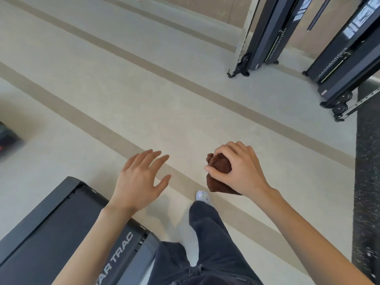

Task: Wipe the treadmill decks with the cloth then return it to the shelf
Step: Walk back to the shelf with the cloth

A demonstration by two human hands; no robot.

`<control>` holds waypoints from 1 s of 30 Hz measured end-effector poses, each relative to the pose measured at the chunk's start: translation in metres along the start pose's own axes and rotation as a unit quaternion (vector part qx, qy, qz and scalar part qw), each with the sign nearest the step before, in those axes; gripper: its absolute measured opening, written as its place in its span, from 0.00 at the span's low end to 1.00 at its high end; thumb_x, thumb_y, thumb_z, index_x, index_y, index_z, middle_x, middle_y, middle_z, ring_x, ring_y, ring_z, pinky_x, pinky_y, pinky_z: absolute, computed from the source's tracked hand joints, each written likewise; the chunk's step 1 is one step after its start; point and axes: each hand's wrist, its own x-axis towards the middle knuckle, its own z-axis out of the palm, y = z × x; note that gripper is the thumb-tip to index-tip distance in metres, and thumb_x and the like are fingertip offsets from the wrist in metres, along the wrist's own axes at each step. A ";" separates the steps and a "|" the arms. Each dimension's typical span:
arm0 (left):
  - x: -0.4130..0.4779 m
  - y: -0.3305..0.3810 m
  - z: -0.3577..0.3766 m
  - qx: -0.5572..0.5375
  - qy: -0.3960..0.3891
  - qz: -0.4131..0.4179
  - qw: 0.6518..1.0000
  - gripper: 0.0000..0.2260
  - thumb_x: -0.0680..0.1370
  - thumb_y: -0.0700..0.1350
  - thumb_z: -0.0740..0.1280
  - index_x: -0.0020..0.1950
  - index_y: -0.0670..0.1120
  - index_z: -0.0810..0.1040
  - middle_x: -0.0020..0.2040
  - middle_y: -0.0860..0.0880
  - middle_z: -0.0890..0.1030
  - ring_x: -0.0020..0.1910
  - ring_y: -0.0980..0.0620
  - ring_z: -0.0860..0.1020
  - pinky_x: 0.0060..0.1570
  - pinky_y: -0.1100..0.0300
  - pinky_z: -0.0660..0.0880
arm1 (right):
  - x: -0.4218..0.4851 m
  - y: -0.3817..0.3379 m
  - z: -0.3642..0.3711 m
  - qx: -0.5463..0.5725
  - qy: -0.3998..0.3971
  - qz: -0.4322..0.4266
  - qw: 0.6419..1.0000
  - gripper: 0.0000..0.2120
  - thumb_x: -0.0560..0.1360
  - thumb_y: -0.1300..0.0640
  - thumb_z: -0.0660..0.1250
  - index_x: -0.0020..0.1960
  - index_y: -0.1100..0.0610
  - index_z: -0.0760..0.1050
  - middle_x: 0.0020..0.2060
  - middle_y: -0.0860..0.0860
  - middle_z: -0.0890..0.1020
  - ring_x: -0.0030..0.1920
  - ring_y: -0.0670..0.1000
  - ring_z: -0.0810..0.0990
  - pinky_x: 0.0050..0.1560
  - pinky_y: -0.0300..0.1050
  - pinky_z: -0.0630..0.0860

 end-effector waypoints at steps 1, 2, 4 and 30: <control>0.014 -0.002 0.004 0.000 -0.003 -0.008 1.000 0.23 0.74 0.57 0.55 0.61 0.47 0.78 0.60 0.47 0.79 0.62 0.45 0.75 0.59 0.48 0.71 | 0.014 0.010 0.002 -0.005 -0.006 -0.004 1.000 0.17 0.68 0.41 0.70 0.44 0.54 0.76 0.41 0.47 0.79 0.44 0.53 0.75 0.48 0.50 0.69; 0.031 -0.004 0.008 0.000 -0.006 -0.013 1.000 0.24 0.74 0.58 0.55 0.62 0.48 0.77 0.61 0.48 0.79 0.62 0.45 0.75 0.60 0.48 0.71 | 0.029 0.020 0.004 -0.007 -0.009 -0.009 1.000 0.17 0.68 0.40 0.69 0.44 0.54 0.76 0.41 0.47 0.79 0.43 0.53 0.75 0.48 0.50 0.70; 0.069 -0.007 0.014 -0.003 -0.008 -0.019 1.000 0.24 0.74 0.59 0.54 0.64 0.49 0.76 0.63 0.49 0.77 0.64 0.46 0.73 0.61 0.49 0.69 | 0.066 0.045 0.004 -0.007 -0.012 -0.017 1.000 0.17 0.68 0.40 0.70 0.44 0.54 0.76 0.41 0.47 0.79 0.43 0.53 0.75 0.48 0.51 0.70; 0.437 -0.191 0.006 -0.012 0.002 -0.151 0.988 0.25 0.74 0.60 0.53 0.65 0.50 0.74 0.64 0.49 0.76 0.65 0.46 0.73 0.61 0.49 0.69 | 0.528 0.109 0.096 0.064 -0.049 -0.093 0.992 0.14 0.68 0.42 0.71 0.42 0.53 0.76 0.40 0.45 0.79 0.43 0.51 0.75 0.48 0.52 0.70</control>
